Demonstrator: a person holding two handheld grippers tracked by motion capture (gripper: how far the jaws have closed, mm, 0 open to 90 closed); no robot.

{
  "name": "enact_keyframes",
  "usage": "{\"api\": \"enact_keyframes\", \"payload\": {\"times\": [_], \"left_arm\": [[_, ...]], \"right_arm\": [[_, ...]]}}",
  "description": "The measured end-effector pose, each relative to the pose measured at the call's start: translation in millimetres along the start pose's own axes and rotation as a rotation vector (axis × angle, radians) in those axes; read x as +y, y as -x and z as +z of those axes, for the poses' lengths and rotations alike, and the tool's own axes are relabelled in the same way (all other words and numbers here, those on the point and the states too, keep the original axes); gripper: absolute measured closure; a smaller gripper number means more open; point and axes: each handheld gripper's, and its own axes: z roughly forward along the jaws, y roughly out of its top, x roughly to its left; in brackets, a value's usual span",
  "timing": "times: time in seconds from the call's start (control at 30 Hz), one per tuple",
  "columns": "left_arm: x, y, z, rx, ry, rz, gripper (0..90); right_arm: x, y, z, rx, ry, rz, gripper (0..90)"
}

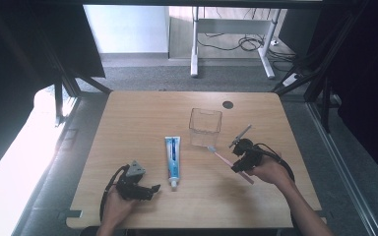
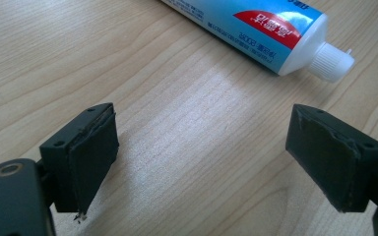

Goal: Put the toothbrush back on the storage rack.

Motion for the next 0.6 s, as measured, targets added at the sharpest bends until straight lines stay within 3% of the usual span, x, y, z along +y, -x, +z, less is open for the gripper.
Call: {"api": "enact_keyframes", "payload": {"times": [0.6], "left_arm": [[0.4,0.4,-0.6,0.007,0.002,0.012,12.9]], "right_arm": [[8.8,2.6,-24.0,0.004,0.142,0.025,79.1]]}}
